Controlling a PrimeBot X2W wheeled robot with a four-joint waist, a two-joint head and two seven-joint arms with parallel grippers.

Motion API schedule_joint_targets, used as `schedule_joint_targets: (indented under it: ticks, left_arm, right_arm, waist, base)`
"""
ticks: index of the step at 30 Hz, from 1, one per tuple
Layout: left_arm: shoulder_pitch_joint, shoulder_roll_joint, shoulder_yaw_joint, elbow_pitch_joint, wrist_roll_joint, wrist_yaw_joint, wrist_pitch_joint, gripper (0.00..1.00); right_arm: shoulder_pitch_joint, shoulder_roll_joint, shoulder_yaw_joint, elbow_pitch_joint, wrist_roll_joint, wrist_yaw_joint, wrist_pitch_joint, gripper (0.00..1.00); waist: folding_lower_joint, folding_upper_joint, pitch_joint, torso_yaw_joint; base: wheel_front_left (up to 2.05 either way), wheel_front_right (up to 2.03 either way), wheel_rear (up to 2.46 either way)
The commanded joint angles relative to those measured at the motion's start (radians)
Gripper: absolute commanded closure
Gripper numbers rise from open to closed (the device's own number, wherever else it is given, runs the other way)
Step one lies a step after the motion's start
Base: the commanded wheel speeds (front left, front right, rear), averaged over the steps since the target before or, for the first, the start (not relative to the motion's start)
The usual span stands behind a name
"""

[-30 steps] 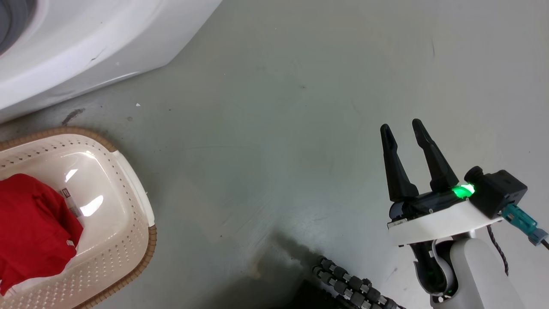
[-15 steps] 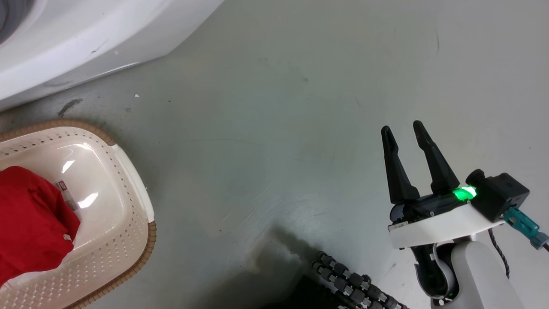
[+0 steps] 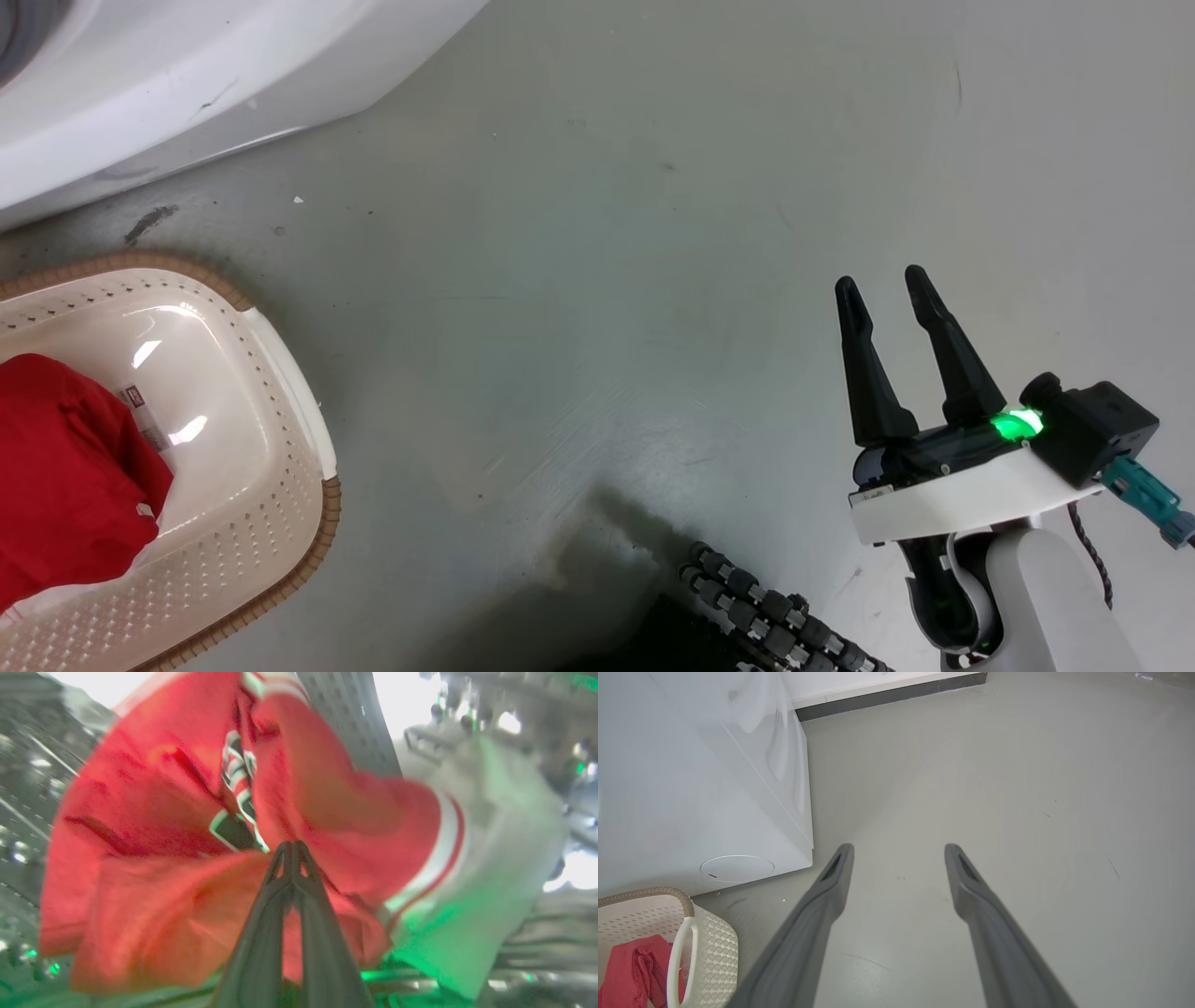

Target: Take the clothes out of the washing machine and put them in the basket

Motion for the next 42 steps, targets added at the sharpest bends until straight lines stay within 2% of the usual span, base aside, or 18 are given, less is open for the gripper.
schedule_joint_targets:
  ticks: [1, 11, 19, 23, 31, 42]
  left_arm:
    - [-0.013, 0.004, 0.001, -0.003, 0.005, 0.006, -0.015, 1.00]
    - [-0.026, 0.012, 0.014, -0.010, -0.013, 0.057, -0.277, 1.00]
    - [-0.014, 0.020, 0.044, -0.020, -0.053, 0.078, -0.463, 1.00]
    - [0.027, 0.031, 0.073, -0.024, -0.089, 0.074, -0.548, 1.00]
    - [0.138, 0.039, 0.105, -0.044, -0.149, 0.053, -0.650, 1.00]
    - [0.371, 0.004, 0.161, -0.140, -0.238, 0.085, -0.729, 1.00]
  right_arm:
    - [-0.006, 0.001, 0.001, -0.003, -0.005, -0.001, -0.002, 0.00]
    - [-0.028, 0.001, 0.009, 0.008, -0.001, -0.001, -0.002, 0.00]
    - [-0.052, 0.001, 0.013, 0.006, -0.001, -0.001, -0.002, 0.00]
    - [-0.066, 0.001, 0.022, 0.010, 0.001, -0.001, -0.002, 0.00]
    - [-0.073, 0.001, 0.016, 0.020, -0.010, -0.001, -0.002, 0.00]
    - [-0.043, 0.001, -0.011, 0.018, -0.034, -0.001, -0.002, 0.00]
  waist:
    - [0.0000, 0.0000, 0.000, 0.000]
    - [0.0000, 0.0000, -0.010, -0.004]
    - [0.0000, 0.0000, -0.026, -0.005]
    - [0.0000, 0.0000, -0.043, -0.007]
    - [0.0000, 0.0000, -0.082, 0.016]
    - [0.0000, 0.0000, -0.141, 0.059]
  base:
    - [0.00, 0.00, 0.00]
    - [0.00, 0.00, 0.00]
    - [0.00, 0.00, 0.00]
    - [0.00, 0.00, 0.00]
    - [0.00, 0.00, 0.00]
    - [0.00, 0.00, 0.00]
